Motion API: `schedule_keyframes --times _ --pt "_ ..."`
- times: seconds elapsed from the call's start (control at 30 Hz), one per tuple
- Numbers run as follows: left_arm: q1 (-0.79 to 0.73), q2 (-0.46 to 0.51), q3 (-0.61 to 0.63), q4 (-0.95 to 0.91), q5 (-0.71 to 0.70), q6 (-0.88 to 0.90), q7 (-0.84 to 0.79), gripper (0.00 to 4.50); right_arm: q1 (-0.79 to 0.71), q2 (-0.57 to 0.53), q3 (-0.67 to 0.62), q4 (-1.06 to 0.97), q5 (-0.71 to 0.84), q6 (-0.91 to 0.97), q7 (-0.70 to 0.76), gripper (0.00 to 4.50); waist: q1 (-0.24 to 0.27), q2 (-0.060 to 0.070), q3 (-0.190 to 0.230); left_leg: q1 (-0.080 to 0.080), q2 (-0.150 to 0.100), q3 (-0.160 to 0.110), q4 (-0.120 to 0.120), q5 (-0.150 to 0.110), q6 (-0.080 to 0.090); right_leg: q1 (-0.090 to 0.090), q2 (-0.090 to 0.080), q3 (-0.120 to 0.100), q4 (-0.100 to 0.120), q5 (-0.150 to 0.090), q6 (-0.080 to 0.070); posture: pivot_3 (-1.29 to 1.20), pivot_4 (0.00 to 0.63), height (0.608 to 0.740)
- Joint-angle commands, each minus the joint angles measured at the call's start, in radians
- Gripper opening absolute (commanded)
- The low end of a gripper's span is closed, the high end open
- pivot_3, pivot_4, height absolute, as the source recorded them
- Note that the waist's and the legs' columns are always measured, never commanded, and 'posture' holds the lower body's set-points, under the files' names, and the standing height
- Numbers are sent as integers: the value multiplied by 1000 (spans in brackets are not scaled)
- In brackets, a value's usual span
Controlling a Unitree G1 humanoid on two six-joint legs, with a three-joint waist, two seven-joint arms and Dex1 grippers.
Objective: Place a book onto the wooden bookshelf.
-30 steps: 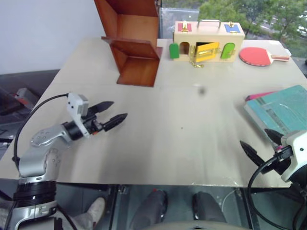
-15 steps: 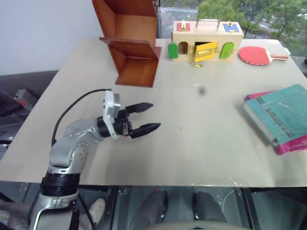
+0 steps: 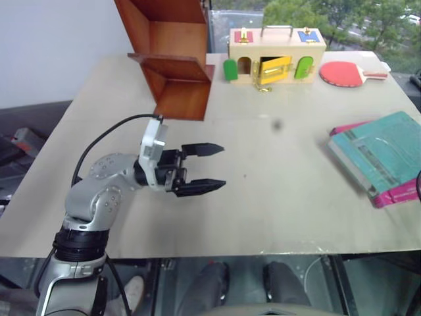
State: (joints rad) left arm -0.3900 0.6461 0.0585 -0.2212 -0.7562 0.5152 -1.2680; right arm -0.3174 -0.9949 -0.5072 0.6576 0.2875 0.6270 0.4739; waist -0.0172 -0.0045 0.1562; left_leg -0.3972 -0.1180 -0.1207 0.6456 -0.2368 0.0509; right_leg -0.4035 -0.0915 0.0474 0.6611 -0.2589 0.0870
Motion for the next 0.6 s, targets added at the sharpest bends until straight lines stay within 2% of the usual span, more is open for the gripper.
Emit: schedule_keyframes --times 0.03,0.23,0.33,0.5,0.6 --pt "3 8 18 -41 -17 -3 4 4500 -58 -33 58 110 -24 -81 114 39 4 0 0 0 0 0 0 0 0 0 0 0 0 0 0 0 150 740" --pt "33 18 42 -56 -21 -2 23 4500 50 -27 51 -49 43 2 271 39 4 0 0 -1 0 -1 0 0 1 0 0 0 -1 0 0 0 150 740" --pt "47 22 47 -63 -25 1 31 4500 120 -10 0 -137 56 2 237 39 4 0 0 -1 0 -1 0 -1 1 0 0 0 -1 0 0 0 150 740" --pt "47 24 44 -60 -24 -1 35 4500 30 3 -27 14 24 -119 101 39 2 0 0 0 0 0 1 -1 1 0 0 1 0 0 0 0 150 740" --pt "37 21 41 -55 -25 1 39 4500 -58 37 19 141 6 -226 114 39 1 0 0 0 0 0 1 -1 1 0 1 1 1 1 0 0 150 740"
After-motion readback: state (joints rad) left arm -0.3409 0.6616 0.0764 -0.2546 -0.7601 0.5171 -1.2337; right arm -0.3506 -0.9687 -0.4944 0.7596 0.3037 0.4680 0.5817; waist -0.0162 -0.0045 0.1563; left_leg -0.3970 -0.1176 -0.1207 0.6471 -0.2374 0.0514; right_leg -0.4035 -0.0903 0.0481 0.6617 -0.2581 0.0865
